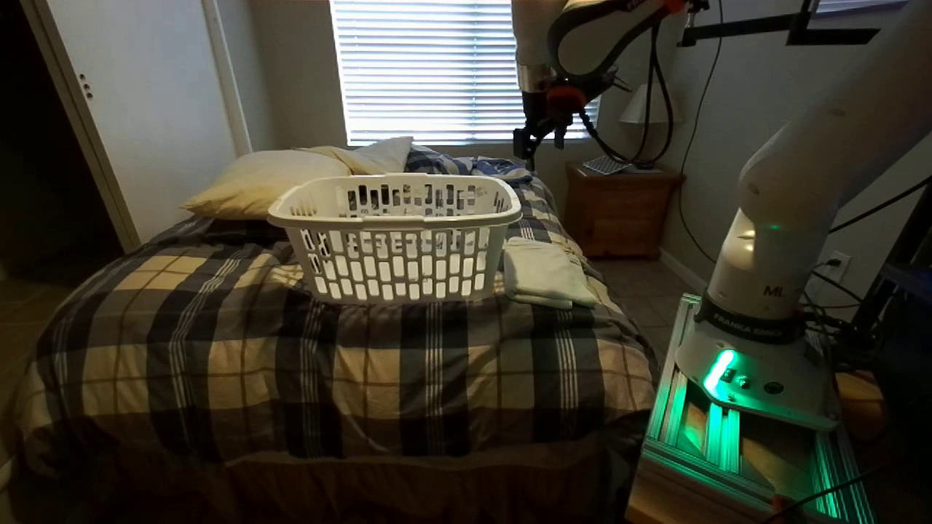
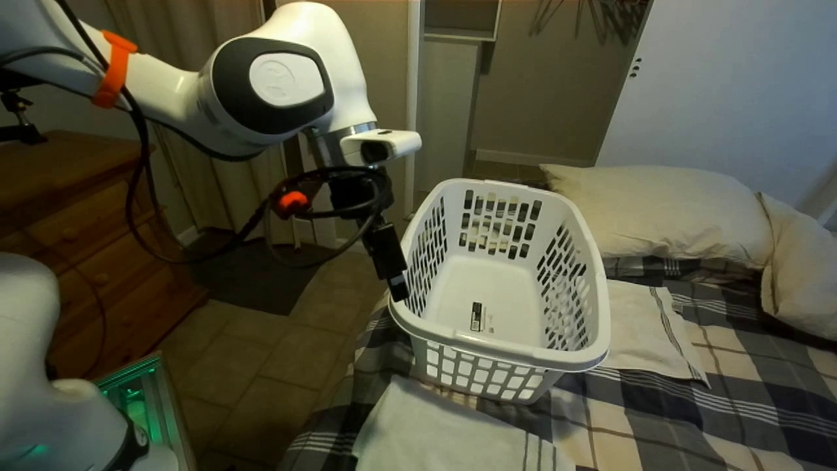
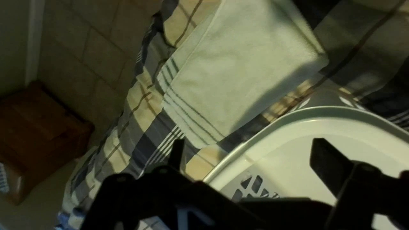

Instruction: Hang the towel on the side of the white basket.

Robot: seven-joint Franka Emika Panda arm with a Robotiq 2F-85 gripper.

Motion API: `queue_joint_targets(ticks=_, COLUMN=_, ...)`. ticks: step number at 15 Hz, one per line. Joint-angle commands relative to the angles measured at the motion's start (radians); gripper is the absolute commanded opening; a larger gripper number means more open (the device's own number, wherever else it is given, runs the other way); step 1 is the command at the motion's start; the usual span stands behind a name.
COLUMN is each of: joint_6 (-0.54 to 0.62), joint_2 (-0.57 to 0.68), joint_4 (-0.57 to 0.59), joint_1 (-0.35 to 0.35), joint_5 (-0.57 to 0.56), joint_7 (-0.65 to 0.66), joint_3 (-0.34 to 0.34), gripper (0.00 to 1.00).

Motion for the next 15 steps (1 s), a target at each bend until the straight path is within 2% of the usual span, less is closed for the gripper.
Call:
queue_joint_targets(ticks=1, joint_6=-0.065, joint_2=0.008, joint_4=0.023, joint_1=0.067, joint_5=0.216, joint_7=-0.109, joint_3=-0.045, gripper=1.0)
queue_joint_targets(ticks=4, joint_6=-0.19, joint_2=0.01, joint_4=0.044, joint_1=0.094, joint_5=0.349, joint_7=-0.207, joint_3=-0.067, gripper=1.0)
queue_joint_targets(ticks=7, joint_6=-0.291, joint_2=0.015, joint_4=0.065, joint_1=0.081, joint_5=0.335, joint_7=-0.23, joint_3=-0.059, gripper=1.0)
queue_joint_targets(ticks=10, joint_6=-0.262, joint_2=0.006, joint_4=0.061, joint_1=0.076, joint_5=0.285, joint_7=-0.251, joint_3=-0.057, gripper=1.0)
queue_joint_targets(ticks=11, joint_6=-0.258, joint_2=0.003, joint_4=0.046, joint_1=0.078, joint_5=0.304, joint_7=-0.219, joint_3=-0.051, gripper=1.0)
queue_joint_targets(ticks=15, joint_6=-0.258, joint_2=0.003, joint_4=0.049, joint_1=0.078, joint_5=0.299, joint_7=-0.232, joint_3=-0.051, gripper=1.0)
